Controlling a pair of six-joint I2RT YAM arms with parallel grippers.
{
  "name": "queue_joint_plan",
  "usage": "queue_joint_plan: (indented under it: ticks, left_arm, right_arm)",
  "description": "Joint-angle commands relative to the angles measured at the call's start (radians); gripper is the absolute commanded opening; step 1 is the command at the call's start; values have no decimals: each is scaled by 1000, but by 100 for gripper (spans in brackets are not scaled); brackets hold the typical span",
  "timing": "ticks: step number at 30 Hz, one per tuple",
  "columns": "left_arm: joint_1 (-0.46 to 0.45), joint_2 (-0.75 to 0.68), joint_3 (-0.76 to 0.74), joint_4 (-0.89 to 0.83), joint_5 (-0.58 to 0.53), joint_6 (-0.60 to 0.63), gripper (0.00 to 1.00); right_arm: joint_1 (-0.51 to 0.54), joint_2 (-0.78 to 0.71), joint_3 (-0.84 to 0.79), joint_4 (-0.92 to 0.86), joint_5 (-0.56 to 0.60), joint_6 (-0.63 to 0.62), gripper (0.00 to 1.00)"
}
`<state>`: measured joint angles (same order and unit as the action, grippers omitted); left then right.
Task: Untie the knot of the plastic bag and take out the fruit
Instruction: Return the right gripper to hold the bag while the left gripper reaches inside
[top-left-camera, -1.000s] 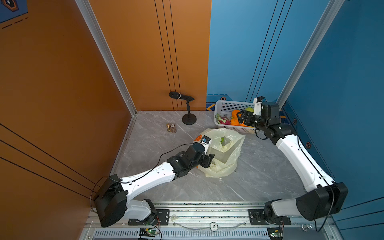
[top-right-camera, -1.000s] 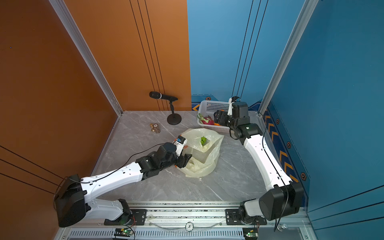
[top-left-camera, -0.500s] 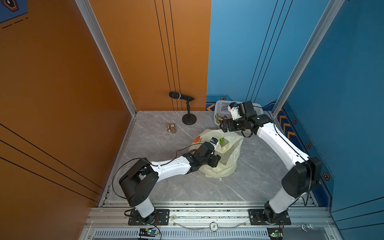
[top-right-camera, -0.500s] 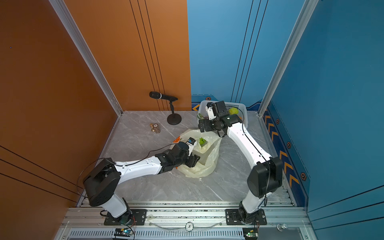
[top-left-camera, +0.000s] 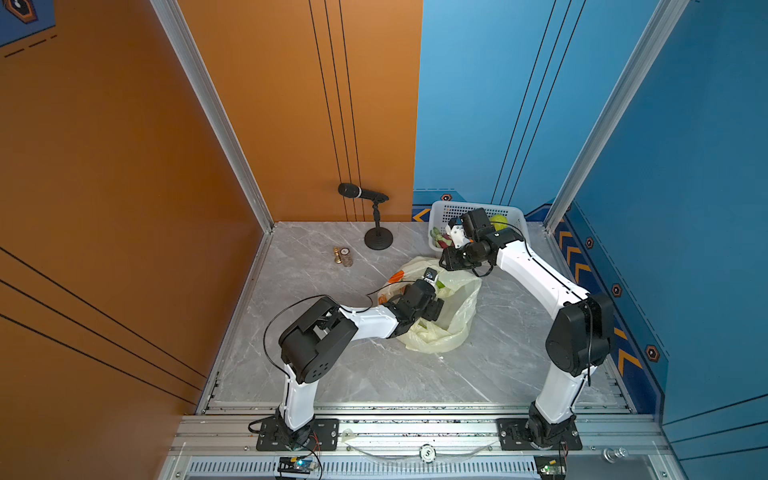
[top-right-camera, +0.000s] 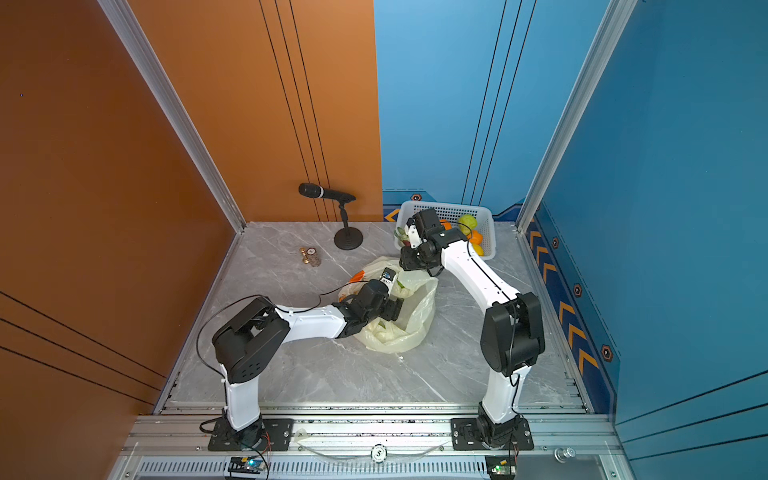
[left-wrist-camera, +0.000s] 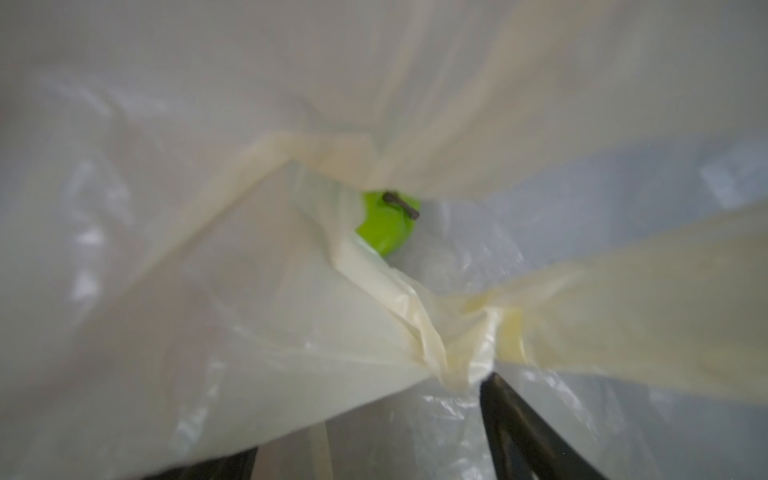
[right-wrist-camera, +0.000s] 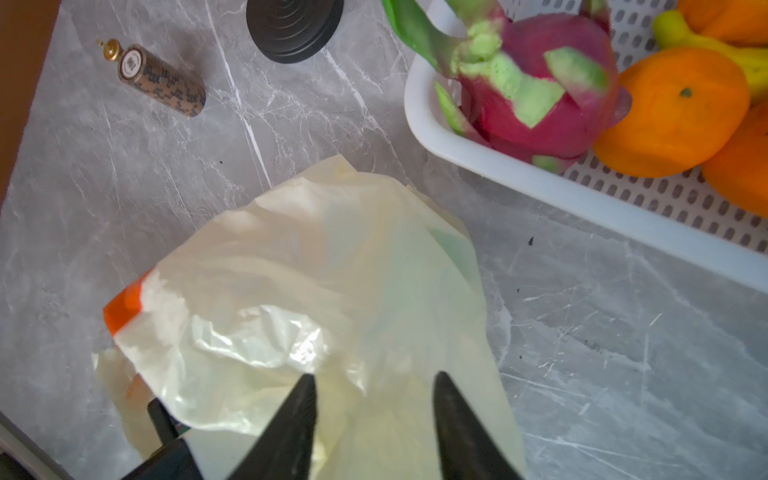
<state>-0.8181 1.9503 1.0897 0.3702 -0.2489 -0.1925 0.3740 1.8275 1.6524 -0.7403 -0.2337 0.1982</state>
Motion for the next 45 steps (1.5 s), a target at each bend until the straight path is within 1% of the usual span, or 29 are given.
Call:
queue_joint_plan:
  ticks: [1, 2, 5, 7, 9, 13, 20, 22, 24, 26, 30, 32, 34, 35, 38, 40, 41, 43, 45]
  left_arm:
    - [21, 36, 32, 138, -35, 72, 85]
    - [29, 46, 34, 166, -25, 75, 91]
    - [52, 84, 42, 264, 35, 69, 97]
    - [69, 105, 62, 298, 116, 51, 100]
    - [73, 129, 92, 310, 159, 46, 98]
    - [73, 170, 177, 212, 198, 15, 98]
    - [60, 287, 372, 8, 336, -65, 98]
    - [51, 322, 429, -64, 318, -83, 98]
    - [47, 370, 516, -179, 299, -105, 100]
    - [42, 414, 588, -260, 294, -117, 98]
    - [31, 473, 683, -343, 264, -130, 96]
    - [28, 490, 706, -357, 235, -137, 93]
    - [26, 501, 724, -371, 218, -140, 85]
    - [27, 504, 730, -378, 217, -142, 79]
    - [25, 491, 714, -361, 227, -139, 68]
    - [27, 475, 691, -346, 233, -136, 59]
    - [24, 463, 676, -339, 235, -134, 55]
    - [23, 435, 644, -319, 241, -133, 51]
    - [19, 394, 592, -292, 241, -132, 47]
  right_arm:
    - [-1, 4, 20, 10, -20, 38, 32]
    - [-3, 0, 15, 18, -32, 47, 30]
    - [-5, -13, 4, 45, -71, 75, 24]
    - [-10, -18, -4, 63, -98, 99, 23]
    - [-15, -16, -8, 76, -120, 126, 23]
    - [-18, -18, -18, 90, -123, 153, 23]
    - [-43, -21, -66, 157, -180, 241, 20]
    - [-49, -29, -79, 172, -192, 255, 20]
    - [-57, -41, -89, 179, -197, 265, 20]
    - [-61, -54, -102, 193, -203, 274, 20]
    - [-70, -68, -132, 208, -215, 282, 20]
    - [-74, -75, -145, 211, -218, 283, 20]
    - [-79, -81, -157, 214, -218, 283, 21]
    - [-83, -85, -162, 216, -217, 283, 21]
    - [-98, -99, -176, 219, -204, 284, 24]
    - [-108, -112, -183, 216, -190, 283, 32]
    - [-111, -120, -188, 212, -183, 281, 38]
    - [-114, -148, -197, 196, -156, 270, 52]
    - [-114, -189, -216, 181, -111, 255, 61]
